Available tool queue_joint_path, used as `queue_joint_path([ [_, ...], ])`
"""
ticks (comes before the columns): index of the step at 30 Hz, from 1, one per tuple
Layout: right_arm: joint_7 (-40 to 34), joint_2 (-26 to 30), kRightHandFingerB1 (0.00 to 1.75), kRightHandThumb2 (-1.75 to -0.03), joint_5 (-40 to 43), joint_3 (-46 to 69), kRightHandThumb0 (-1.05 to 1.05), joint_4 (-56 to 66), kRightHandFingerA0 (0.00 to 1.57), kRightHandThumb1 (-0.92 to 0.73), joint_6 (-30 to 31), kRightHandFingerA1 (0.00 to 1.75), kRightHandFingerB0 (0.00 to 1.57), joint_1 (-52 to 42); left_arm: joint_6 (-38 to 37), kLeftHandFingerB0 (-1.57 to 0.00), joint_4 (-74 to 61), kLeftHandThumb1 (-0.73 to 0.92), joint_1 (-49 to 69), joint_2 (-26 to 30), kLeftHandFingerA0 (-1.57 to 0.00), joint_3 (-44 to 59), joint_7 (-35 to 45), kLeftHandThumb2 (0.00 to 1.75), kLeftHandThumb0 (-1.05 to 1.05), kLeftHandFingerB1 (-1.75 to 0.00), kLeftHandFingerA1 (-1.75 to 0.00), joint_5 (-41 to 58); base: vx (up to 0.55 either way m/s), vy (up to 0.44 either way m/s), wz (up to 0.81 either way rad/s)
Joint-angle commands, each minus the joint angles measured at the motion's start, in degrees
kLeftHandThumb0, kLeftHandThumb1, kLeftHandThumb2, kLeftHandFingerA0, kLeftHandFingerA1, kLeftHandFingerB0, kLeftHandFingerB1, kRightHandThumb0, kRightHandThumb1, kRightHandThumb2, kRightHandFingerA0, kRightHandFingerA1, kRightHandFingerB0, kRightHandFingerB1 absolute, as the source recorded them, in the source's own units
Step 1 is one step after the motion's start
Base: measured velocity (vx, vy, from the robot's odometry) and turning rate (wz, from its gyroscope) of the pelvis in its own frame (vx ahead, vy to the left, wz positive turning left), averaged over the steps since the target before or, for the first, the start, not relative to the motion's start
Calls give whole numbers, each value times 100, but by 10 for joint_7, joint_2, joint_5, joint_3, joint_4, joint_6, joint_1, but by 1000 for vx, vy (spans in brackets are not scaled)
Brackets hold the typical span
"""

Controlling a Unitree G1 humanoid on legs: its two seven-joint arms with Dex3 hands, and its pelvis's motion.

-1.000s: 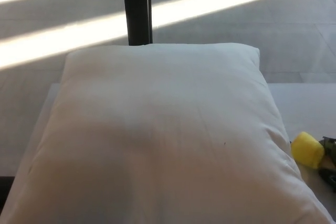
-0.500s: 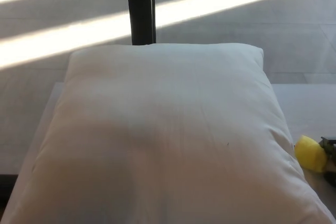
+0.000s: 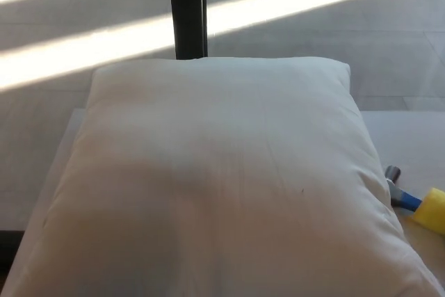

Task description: A hammer is kept on the right hand side and a pillow is kept on the left hand side on the desk infront of the robot and the robot uses its right hand to pick up the hammer and makes a downward swinging motion to hit the pillow

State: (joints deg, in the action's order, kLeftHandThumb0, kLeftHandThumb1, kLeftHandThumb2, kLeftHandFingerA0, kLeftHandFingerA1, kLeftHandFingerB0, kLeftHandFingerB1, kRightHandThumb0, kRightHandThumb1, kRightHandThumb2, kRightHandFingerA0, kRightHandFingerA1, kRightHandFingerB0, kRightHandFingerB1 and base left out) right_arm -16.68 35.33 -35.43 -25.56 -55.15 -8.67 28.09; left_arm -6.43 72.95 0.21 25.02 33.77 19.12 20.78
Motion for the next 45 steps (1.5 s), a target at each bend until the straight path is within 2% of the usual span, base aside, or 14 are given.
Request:
queue_joint_path([
  [1,98,10,74,-77,79,74,-27,-14,82,-75,29,126,66,-26,-10,-50,1,75,6,13,-62,5,3,63,-64,-43,-52,4,0,0,0],
  [2,105,13,131,-83,90,90,-27,-13,80,-70,31,164,67,-28,-11,-49,0,76,7,13,-61,4,5,63,-65,-42,-52,3,0,0,0],
  [7,141,24,85,-73,136,164,-35,6,74,-67,26,124,71,-42,-12,-51,-3,75,11,13,-62,1,0,63,-66,-42,-52,-1,0,0,0],
  [8,151,22,142,-68,146,180,-38,18,81,-73,36,170,63,-43,-11,-51,-5,76,14,12,-62,3,1,63,-64,-43,-53,2,0,0,0],
  [9,168,18,153,-72,161,197,-36,32,83,-69,46,175,68,-46,-8,-51,-4,76,14,12,-62,5,3,63,-64,-42,-52,4,0,0,0],
  [21,340,-72,175,-110,335,334,-19,189,94,-63,238,175,67,-41,-10,-50,-4,76,22,11,-60,5,15,63,-65,-42,-53,5,0,0,0],
  [22,358,-81,175,-124,348,335,-20,206,96,-55,243,175,74,-39,-12,-42,-3,62,22,12,-54,2,14,100,-64,-55,-63,1,0,0,0],
  [23,366,-85,175,-123,352,337,-21,227,94,-55,262,175,73,-39,-12,-50,-2,77,20,13,-59,1,13,63,-64,-41,-51,0,0,0,0],
  [38,442,-123,175,-126,483,405,-27,417,101,-62,528,175,72,28,-20,-52,-6,78,20,12,-60,-6,16,63,-66,-41,-51,-6,0,0,0],
  [39,436,-126,175,-128,484,412,-28,425,102,-61,543,175,71,38,-20,-45,-5,63,20,11,-55,-7,13,102,-67,-55,-62,-6,0,0,0],
  [40,430,-127,175,-128,485,419,-27,431,101,-62,551,175,71,44,-19,-52,-5,79,20,11,-60,-6,13,63,-66,-41,-51,-5,0,0,0],
  [43,441,-112,175,-126,496,438,-27,419,100,-60,562,175,73,67,-18,-50,-6,77,20,11,-60,-3,13,64,-66,-41,-50,-2,0,0,0],
  [44,434,-112,175,-127,488,439,-27,423,101,-58,563,175,75,70,-18,-43,-9,60,21,10,-53,-3,12,100,-65,-55,-62,-1,0,0,0],
  [45,432,-109,175,-127,484,443,-27,420,101,-62,566,175,74,77,-15,-51,-11,77,20,10,-61,-3,10,64,-65,-42,-52,-1,0,0,0],
])
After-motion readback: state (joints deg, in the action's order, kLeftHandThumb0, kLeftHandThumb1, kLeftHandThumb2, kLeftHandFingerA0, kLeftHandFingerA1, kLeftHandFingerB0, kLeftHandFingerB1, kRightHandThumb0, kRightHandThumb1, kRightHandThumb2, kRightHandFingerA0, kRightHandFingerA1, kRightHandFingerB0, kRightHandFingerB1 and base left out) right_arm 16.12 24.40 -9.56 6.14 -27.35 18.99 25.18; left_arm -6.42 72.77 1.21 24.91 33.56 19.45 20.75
